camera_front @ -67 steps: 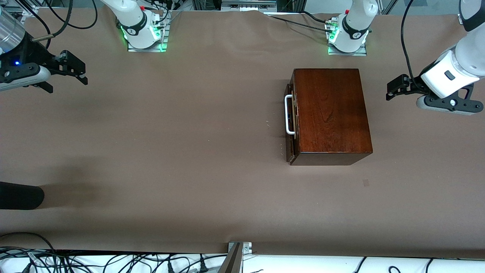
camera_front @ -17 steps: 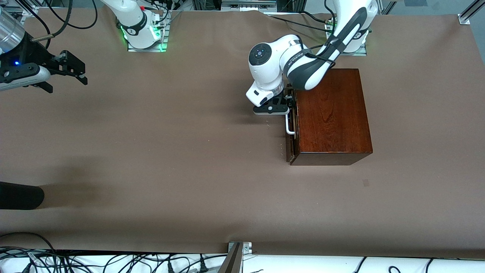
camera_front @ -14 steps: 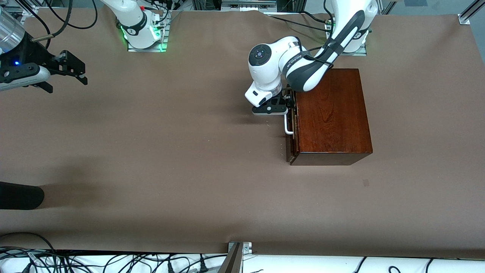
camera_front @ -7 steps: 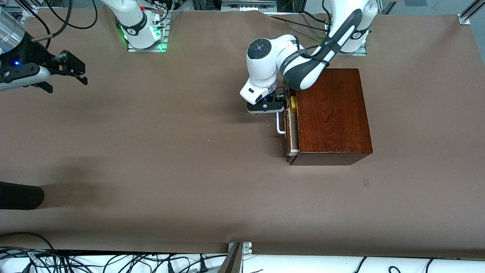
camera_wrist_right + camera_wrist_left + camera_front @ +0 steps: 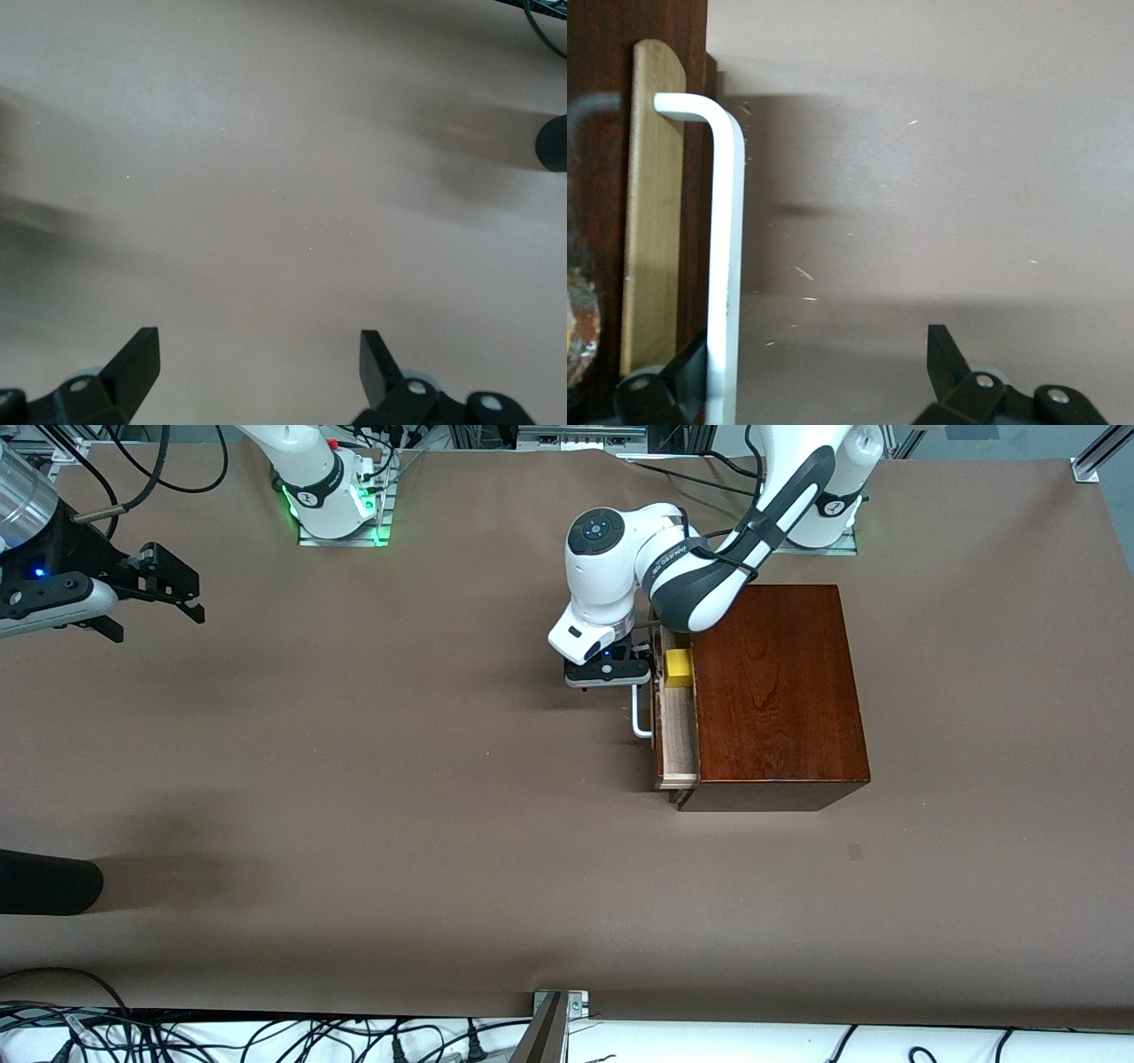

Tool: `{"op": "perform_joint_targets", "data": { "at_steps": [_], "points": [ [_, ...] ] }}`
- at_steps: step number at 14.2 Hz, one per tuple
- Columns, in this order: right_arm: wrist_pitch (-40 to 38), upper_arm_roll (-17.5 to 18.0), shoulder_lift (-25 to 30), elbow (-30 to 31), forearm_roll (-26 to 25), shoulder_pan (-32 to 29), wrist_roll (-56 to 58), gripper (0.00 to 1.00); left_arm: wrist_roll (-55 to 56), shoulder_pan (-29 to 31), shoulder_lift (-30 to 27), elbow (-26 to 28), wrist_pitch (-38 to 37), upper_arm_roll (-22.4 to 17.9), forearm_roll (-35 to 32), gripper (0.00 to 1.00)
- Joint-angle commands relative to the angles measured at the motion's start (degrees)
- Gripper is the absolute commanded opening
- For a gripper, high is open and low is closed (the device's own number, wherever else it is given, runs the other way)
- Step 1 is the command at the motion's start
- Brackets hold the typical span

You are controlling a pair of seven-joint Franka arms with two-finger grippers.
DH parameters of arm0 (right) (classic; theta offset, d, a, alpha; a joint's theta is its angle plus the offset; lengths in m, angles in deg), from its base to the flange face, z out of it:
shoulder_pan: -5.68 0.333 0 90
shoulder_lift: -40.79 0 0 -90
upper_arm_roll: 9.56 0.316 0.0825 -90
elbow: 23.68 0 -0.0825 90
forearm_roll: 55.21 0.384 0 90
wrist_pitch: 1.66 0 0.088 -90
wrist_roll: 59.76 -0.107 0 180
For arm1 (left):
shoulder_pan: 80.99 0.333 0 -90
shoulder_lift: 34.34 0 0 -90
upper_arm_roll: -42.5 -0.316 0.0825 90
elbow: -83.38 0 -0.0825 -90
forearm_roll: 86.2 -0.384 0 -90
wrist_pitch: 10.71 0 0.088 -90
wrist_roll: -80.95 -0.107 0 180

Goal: Open drawer, take yellow block, close drawer

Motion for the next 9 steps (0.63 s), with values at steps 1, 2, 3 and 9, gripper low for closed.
{"op": "perform_joint_targets", "data": {
  "at_steps": [1,2,3,9],
  "points": [
    [-0.63,0.34,0.31,-0.12,-0.72,-0.37,-0.89,1.0,2.45,-3.33,5.17,-5.41,4.83,1.07,2.65,1.0],
    [-0.72,0.34,0.31,-0.12,-0.72,-0.37,-0.89,1.0,2.89,-3.68,5.87,-6.28,4.83,1.07,2.65,1.0],
    [-0.72,0.34,0.31,-0.03,-0.72,-0.37,-0.89,1.0,3.68,-4.38,6.57,-7.16,4.83,0.99,2.65,1.0],
    [-0.72,0.34,0.31,-0.03,-0.72,-0.37,-0.89,1.0,5.45,-5.09,6.58,-9.19,4.22,0.98,2.47,1.0]
  ]
}}
